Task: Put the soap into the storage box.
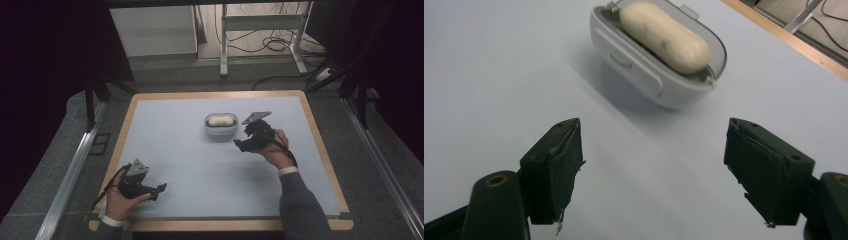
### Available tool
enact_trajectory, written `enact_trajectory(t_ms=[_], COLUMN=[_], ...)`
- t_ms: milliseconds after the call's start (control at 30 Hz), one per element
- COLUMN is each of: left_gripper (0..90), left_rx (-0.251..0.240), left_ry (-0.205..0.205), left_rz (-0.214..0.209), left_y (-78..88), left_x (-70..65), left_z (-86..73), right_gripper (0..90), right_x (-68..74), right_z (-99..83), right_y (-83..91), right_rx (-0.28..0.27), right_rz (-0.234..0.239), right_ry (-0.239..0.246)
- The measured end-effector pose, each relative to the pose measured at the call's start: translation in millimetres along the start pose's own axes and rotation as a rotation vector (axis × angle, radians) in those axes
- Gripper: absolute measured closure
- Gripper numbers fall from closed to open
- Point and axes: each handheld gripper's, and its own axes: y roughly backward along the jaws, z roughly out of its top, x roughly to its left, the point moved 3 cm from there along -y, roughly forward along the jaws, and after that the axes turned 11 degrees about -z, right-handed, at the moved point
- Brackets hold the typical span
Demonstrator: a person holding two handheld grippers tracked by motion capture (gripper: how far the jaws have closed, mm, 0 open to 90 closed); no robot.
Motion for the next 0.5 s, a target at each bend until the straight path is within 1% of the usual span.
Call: enact_trajectory(t_ms=[67, 133, 200, 233, 300, 333, 367, 500], left_gripper=[6.9, 6.9, 6.9, 6.9, 6.9, 6.9, 6.9, 6.9], left_rx=[0.001, 0.002, 0.006, 0.007, 0.007, 0.007, 0.007, 0.010], left_ry=[0.000, 0.000, -0.001, -0.002, -0.002, -0.001, -0.001, -0.003], left_rz=[0.002, 0.001, 0.000, 0.000, 0.000, 0.001, 0.002, 0.002], left_y=[0.1, -0.1, -0.5, -0.6, -0.5, -0.5, -0.5, -1.2], left_x=[0.2, 0.1, -0.1, -0.1, -0.2, -0.1, -0.1, 0.0], left_z=[0.0, 0.0, -0.1, -0.1, -0.1, -0.1, -0.2, -0.2], right_gripper=[22.5, 22.5, 22.5, 22.5, 22.5, 22.2, 22.2, 22.0], right_x=[-0.7, -1.3, -2.4, -3.1, -4.8, -6.8, -6.8, -12.0], right_z=[-10.3, -21.3, -34.4, -39.0, -53.5, -65.0, -65.0, -89.1], right_y=[6.3, 13.2, 20.4, 22.6, 28.8, 33.9, 33.9, 46.9], right_rx=[-0.004, -0.014, -0.024, -0.027, -0.027, -0.025, -0.025, -0.022], right_rz=[-0.007, -0.008, -0.021, -0.025, -0.036, -0.042, -0.042, -0.059], right_ry=[-0.010, -0.032, -0.053, -0.056, -0.077, -0.080, -0.080, -0.107])
